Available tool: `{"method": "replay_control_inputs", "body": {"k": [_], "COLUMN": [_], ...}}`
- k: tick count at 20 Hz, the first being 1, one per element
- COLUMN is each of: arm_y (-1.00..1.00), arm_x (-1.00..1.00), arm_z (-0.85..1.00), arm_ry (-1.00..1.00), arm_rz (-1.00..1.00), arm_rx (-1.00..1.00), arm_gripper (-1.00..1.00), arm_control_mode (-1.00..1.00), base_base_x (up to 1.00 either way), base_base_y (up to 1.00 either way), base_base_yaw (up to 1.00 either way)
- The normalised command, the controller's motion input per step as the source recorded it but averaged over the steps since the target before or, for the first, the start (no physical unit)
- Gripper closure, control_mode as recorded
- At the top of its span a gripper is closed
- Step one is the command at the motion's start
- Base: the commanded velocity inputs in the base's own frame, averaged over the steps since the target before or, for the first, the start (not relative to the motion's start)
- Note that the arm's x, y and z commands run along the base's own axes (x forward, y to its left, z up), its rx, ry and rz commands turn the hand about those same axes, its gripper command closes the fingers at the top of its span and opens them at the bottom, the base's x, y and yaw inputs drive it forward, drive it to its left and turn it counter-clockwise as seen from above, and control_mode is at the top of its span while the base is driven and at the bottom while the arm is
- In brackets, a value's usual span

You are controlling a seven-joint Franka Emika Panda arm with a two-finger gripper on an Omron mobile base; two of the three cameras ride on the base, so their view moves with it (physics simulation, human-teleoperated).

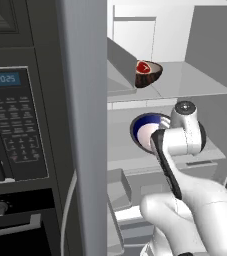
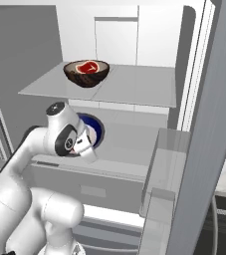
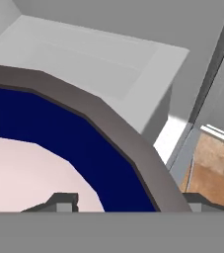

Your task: Place the bowl with the bell pepper and garlic on the second highest shelf of the fridge. Place the bowl with the chicken drumstick and steak on the top shelf of the fridge.

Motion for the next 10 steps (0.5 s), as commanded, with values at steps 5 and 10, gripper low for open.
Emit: {"method": "replay_control_inputs", "body": {"k": [5,10], "arm_y": [0.00,0.00], "arm_x": [1.00,1.00], "arm_z": [-0.52,-0.29], "arm_ry": [0.00,0.00], "arm_rz": [0.00,-0.01], "arm_rx": [-0.02,-0.03], "arm_gripper": [1.00,1.00], "arm_control_mode": [-1.00,-1.00], "base_base_x": [0.00,0.00], "base_base_y": [0.00,0.00], "base_base_yaw": [0.00,0.00]}}
